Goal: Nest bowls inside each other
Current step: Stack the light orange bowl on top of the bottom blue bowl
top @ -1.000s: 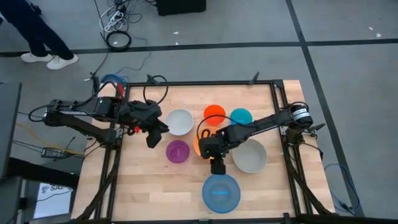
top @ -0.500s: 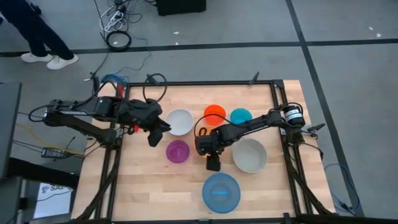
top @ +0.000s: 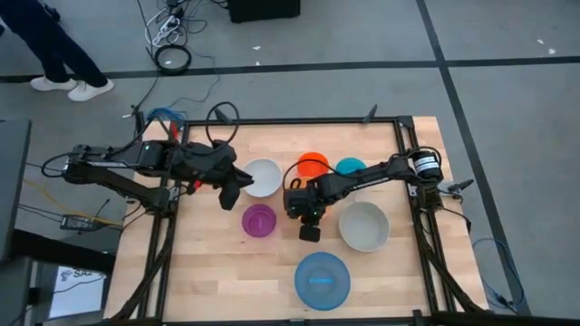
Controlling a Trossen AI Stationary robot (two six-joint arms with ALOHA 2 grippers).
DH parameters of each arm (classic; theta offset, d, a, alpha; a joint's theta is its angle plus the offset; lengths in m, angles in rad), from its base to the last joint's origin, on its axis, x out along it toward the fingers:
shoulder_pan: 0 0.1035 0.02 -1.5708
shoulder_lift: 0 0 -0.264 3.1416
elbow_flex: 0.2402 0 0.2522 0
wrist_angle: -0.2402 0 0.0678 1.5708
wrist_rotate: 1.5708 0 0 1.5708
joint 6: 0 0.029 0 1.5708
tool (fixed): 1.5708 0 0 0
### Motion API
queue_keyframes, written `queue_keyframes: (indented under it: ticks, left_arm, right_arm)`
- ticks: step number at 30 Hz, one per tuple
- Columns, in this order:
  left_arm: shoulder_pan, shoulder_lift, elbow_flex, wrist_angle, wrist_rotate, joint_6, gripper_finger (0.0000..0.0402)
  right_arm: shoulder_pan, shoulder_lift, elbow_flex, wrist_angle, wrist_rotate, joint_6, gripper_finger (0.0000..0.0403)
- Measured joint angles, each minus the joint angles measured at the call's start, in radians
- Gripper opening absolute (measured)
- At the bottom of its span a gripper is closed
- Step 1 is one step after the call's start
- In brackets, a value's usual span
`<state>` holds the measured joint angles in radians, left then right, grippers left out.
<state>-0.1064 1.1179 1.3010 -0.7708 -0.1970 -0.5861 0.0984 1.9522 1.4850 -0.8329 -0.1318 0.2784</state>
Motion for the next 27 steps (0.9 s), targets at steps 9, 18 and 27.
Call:
queue_keyframes:
  ticks: [9,18,27]
  left_arm:
    - [0.012,0.000,0.000,0.041,-0.145,-0.024,0.0076]
    - [0.024,0.000,0.000,0.102,-0.151,0.018,0.0076]
    - [0.023,0.000,0.000,0.165,-0.158,0.008,0.0076]
  right_arm:
    - [0.046,-0.268,0.102,-0.108,-0.224,0.125,0.0001]
    - [0.297,-0.367,0.149,-0.097,-0.122,0.398,0.0001]
    - [0.471,-0.213,0.147,-0.083,0.022,0.515,0.0001]
